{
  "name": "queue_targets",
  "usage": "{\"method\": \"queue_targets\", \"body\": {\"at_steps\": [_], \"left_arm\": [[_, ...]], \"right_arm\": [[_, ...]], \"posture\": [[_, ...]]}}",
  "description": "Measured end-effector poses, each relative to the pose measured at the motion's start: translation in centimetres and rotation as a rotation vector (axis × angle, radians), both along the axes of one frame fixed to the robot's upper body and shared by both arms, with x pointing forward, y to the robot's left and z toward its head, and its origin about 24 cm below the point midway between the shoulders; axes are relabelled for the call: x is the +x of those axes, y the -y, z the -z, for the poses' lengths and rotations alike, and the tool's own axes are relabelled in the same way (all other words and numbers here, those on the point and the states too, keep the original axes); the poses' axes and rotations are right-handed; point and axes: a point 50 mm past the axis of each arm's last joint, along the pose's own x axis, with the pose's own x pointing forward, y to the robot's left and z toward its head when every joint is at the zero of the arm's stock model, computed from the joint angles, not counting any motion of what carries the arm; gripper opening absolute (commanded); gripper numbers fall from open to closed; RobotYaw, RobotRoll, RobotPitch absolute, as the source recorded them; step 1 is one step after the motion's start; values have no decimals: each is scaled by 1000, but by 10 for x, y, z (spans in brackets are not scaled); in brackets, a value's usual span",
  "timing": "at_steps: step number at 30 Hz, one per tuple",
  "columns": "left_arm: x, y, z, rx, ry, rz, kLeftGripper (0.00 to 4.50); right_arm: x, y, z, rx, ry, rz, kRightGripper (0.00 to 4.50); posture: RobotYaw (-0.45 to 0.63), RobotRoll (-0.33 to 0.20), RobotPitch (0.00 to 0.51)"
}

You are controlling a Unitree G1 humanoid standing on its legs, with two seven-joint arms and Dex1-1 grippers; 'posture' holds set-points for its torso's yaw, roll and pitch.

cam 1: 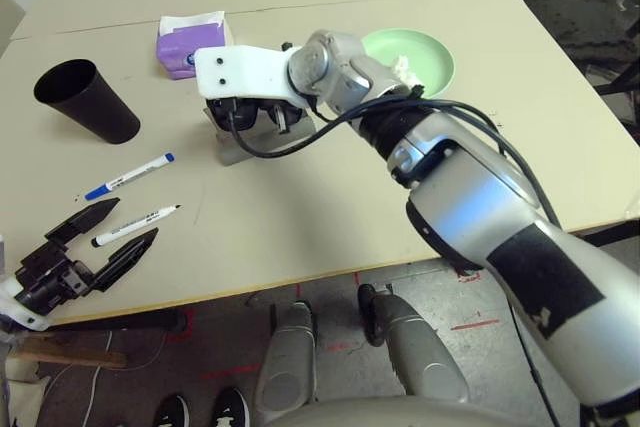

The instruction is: Organize and tidy the items on the table.

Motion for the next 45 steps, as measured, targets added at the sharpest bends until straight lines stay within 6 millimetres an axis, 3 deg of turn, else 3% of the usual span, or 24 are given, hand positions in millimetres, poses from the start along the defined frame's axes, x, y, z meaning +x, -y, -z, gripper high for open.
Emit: {"method": "queue_targets", "body": {"at_steps": [8, 21, 33, 34, 40, 45], "left_arm": [[1, 4, -3, -8, 12, 3, 4500], [-4, 3, -6, 2, 9, -3, 4500], [-4, 5, -5, -8, 14, -12, 4500], [-4, 5, -5, -9, 16, -11, 4500], [0, 5, -6, -12, 27, 5, 4500], [9, 6, -5, -28, 35, 18, 4500]], "right_arm": [[0, -1, 1, 10, 19, -9, 159], [1, 4, 22, -65, -16, -9, 159], [2, 5, 23, -62, 7, 4, 4302], [3, 4, 22, -55, 12, 6, 4462], [2, 5, 21, -50, -2, 7, 4462], [-4, 10, 19, -92, -242, -25, 4462]], "posture": [[53, 0, 279], [66, 0, 289], [45, 0, 296], [45, 0, 296], [18, 0, 291], [-37, 0, 272]]}}
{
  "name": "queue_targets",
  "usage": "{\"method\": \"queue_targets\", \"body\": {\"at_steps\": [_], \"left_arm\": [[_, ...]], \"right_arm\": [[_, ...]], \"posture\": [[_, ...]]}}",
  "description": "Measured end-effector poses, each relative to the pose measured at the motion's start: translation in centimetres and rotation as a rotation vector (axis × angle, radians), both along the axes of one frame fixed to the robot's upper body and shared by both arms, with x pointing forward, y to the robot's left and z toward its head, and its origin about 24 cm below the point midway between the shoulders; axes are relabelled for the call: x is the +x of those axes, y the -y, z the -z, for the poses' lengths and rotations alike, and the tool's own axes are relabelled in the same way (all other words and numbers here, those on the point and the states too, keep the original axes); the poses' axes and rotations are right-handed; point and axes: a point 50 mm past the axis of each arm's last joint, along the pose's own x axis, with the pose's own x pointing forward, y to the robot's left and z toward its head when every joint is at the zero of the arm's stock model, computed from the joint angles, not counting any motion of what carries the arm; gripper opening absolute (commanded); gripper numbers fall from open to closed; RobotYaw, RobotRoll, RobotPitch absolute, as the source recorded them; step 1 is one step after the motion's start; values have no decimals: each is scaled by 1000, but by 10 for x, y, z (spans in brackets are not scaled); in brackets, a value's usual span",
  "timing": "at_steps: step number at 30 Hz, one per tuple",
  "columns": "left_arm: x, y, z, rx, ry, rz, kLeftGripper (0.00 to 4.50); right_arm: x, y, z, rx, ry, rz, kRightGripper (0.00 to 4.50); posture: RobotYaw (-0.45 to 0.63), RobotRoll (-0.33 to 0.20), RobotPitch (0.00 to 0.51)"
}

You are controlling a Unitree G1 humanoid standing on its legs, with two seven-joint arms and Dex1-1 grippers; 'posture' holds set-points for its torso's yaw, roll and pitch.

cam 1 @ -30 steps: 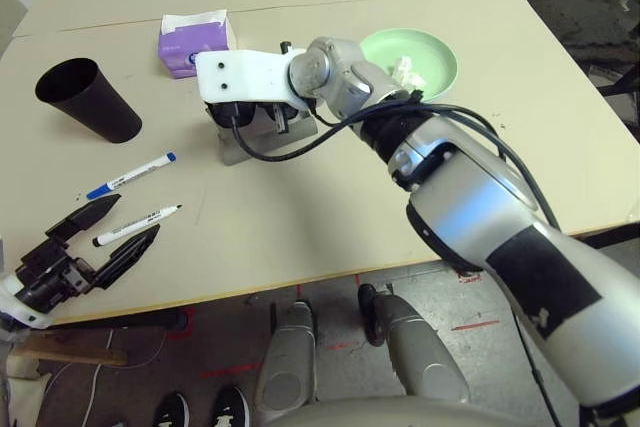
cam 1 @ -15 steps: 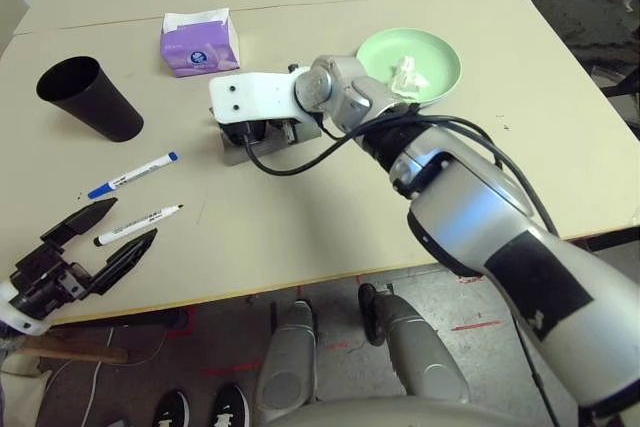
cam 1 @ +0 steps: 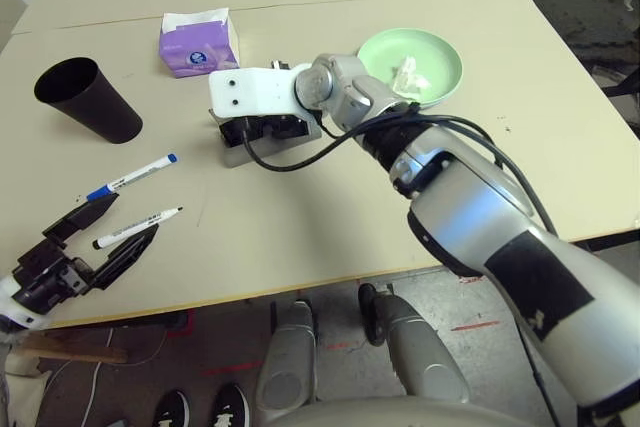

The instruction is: Organize and tidy the items on the table.

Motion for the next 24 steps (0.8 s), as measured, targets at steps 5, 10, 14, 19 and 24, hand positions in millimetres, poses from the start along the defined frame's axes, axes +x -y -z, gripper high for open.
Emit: {"method": "queue_targets", "body": {"at_steps": [5, 10, 14, 19, 24], "left_arm": [[12, 0, 0, 0, 4, 11, 4500], [23, 0, 0, -8, 12, 16, 4500], [34, 4, -4, -25, 44, 3, 4500], [44, 8, -2, -42, 40, -68, 4500], [70, 18, -21, -33, 111, -119, 4311]], "right_arm": [[-5, 21, -28, -63, -164, -51, 4462], [-5, 60, -68, 31, -220, 5, 4462], [-4, 108, -80, 288, -278, 105, 4462], [-8, 180, -45, 599, -291, 297, 4462], [-28, 223, 5, 740, -265, 484, 4495]], "posture": [[-76, 0, 256], [-85, 0, 254], [-90, 0, 257], [-108, 0, 259], [-152, 0, 258]]}}
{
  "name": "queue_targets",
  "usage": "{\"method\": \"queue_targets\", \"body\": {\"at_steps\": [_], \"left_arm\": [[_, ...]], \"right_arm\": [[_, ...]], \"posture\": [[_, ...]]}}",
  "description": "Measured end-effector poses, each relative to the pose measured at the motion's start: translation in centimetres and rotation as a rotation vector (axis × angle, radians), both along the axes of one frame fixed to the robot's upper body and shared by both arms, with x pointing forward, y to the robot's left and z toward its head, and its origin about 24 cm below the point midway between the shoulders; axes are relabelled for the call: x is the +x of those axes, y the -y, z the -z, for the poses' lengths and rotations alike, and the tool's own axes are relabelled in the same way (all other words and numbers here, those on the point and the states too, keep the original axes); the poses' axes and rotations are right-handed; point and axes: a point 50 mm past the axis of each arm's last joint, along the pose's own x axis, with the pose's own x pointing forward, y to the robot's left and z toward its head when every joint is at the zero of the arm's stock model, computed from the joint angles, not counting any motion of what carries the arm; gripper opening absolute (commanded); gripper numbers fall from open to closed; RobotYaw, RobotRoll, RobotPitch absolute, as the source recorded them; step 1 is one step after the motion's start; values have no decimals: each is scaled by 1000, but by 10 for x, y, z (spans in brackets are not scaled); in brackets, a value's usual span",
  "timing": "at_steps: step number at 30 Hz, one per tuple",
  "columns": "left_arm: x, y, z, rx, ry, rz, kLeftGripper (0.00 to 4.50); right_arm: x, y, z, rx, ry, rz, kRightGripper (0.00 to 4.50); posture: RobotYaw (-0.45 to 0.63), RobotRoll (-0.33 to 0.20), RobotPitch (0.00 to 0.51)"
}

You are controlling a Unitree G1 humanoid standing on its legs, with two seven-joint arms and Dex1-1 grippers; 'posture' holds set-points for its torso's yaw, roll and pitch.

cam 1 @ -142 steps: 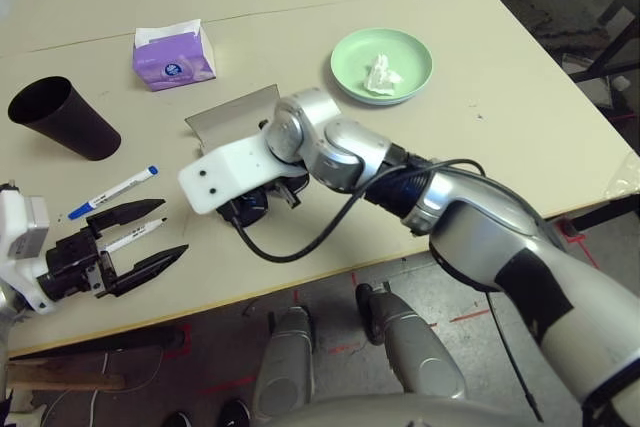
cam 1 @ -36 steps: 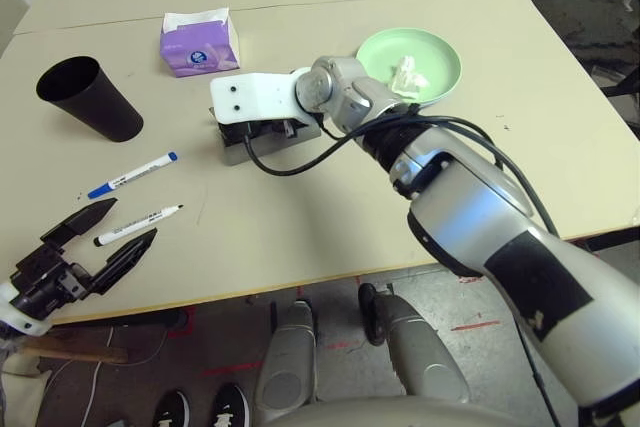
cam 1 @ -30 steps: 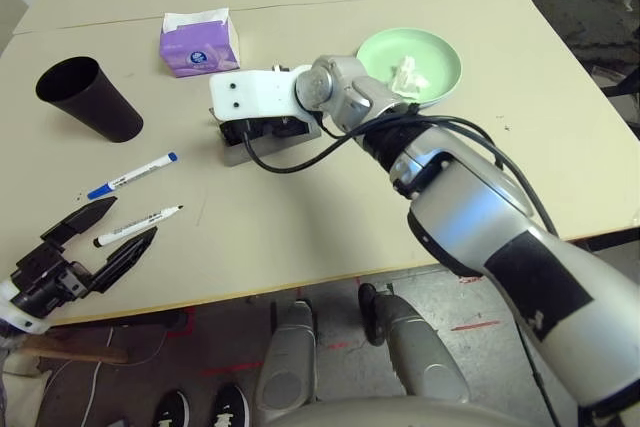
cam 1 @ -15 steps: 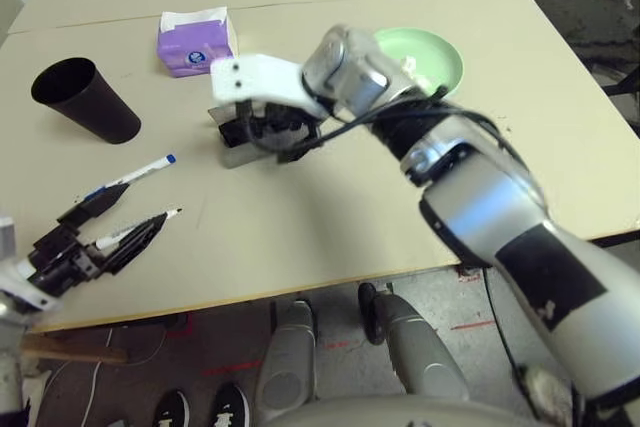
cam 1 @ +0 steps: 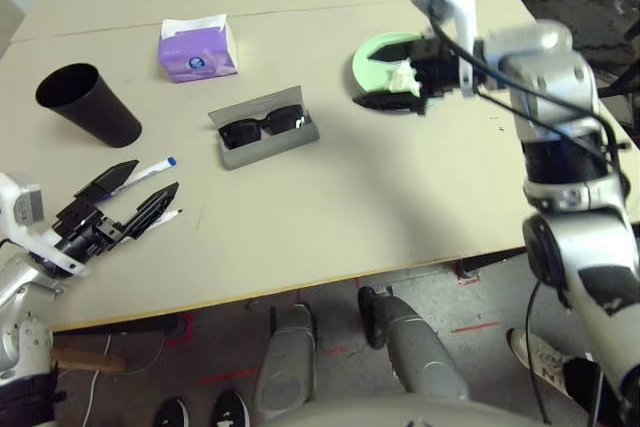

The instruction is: Organize and tidy the items on the table.

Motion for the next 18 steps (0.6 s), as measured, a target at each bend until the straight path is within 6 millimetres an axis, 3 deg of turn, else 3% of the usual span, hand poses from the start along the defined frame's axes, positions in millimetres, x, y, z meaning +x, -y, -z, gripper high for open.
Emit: {"method": "queue_targets", "body": {"at_steps": [2, 5, 13, 18], "left_arm": [[10, 3, -8, 5, 28, -27, 3841], [21, 3, -13, 12, 40, -78, 2792], [38, 1, -14, 22, 27, -149, 38], [48, 6, -16, 20, 30, -174, 38]], "right_arm": [[-12, 13, 15, 56, -53, 26, 4500], [-32, 26, 35, 80, -86, 39, 4500], [-65, 31, 64, 182, -18, -18, 4500], [-70, 27, 64, 263, 52, -52, 4500]], "posture": [[-161, 0, 258], [-169, 0, 257], [-172, 0, 259], [-170, 0, 262]]}}
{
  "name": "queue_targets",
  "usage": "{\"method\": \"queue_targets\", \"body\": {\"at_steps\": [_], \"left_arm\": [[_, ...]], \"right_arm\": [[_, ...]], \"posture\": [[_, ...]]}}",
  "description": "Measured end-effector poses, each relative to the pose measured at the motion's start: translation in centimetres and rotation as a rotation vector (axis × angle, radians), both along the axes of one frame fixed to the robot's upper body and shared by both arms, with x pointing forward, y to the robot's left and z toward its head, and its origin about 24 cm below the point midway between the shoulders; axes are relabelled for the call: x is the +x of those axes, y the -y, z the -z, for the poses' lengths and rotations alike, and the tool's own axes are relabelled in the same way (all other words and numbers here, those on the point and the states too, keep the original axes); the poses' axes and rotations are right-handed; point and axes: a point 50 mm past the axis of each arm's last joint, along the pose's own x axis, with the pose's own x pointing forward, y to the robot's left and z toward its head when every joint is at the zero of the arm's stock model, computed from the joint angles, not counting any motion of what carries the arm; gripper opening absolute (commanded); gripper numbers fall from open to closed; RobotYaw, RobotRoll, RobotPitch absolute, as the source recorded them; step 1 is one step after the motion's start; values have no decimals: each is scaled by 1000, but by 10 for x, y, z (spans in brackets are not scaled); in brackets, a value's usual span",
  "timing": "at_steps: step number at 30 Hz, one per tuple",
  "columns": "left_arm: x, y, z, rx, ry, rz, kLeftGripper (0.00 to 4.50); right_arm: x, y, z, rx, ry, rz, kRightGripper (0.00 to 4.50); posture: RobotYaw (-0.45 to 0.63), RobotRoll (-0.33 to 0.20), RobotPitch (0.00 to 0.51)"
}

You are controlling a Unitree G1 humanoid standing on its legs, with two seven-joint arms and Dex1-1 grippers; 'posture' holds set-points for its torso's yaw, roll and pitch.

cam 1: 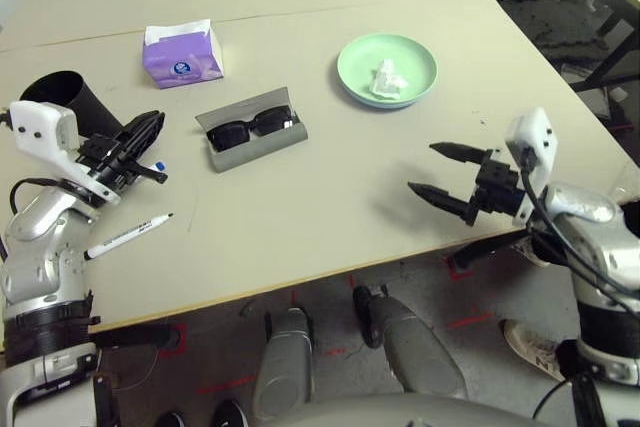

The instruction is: Organize and tidy the items on the table.

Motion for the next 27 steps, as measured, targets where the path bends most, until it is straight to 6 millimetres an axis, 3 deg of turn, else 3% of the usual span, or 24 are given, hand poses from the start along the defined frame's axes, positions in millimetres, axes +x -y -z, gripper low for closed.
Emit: {"method": "queue_targets", "body": {"at_steps": [16, 27], "left_arm": [[36, 12, 16, -43, -84, -67, 38], [51, 18, 32, -9, -158, -4, 38]], "right_arm": [[-5, 3, 14, -80, 71, -134, 4500], [2, 7, 6, -96, 117, -102, 4500]], "posture": [[-195, 0, 264], [-222, 0, 252]]}}
